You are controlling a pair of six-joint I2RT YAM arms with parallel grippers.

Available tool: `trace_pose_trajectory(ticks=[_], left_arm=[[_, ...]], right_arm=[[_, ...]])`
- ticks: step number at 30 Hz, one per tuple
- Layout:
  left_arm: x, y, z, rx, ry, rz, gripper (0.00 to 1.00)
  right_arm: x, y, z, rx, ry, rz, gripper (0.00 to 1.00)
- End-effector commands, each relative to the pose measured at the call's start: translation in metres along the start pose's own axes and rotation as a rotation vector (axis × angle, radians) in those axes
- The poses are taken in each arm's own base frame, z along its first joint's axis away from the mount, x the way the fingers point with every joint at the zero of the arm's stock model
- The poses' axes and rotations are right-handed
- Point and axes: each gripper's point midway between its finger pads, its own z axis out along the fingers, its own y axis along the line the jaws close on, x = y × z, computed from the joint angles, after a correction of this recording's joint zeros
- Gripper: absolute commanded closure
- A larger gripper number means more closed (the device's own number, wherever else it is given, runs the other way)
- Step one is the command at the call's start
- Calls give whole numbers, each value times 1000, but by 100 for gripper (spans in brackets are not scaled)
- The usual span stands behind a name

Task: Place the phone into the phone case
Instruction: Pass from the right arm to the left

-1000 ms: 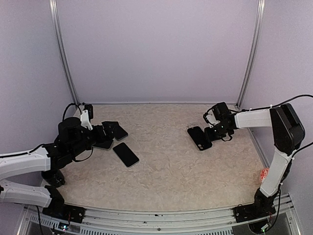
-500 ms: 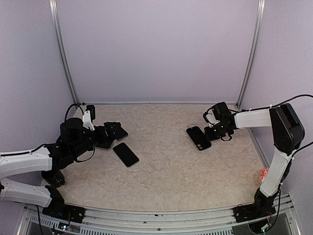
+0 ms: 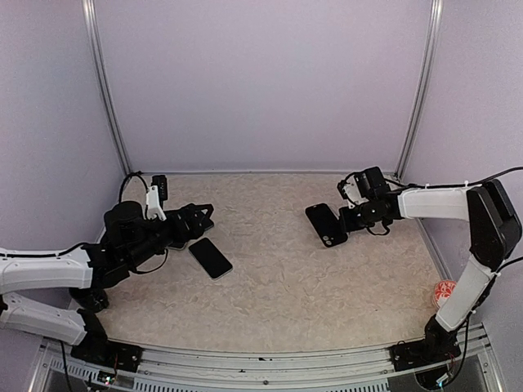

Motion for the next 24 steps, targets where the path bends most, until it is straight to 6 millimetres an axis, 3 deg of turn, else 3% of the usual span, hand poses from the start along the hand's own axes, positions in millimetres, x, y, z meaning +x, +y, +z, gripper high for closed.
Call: trace_pose_trajectory(ticks=[1, 4, 16, 24], left_arm=[[-4, -15, 0, 70, -45, -59, 1], [3, -37, 4, 175, 11, -22, 1], [31, -75, 17, 387, 163, -95, 1], [51, -91, 27, 473, 216, -196, 6]], right_arm=[[-22, 34, -21, -60, -103, -9, 100], [-28, 49, -29, -77, -132, -20, 100], [-53, 123, -80, -210, -347, -106, 100], [-64, 147, -112, -264, -480, -78, 100]])
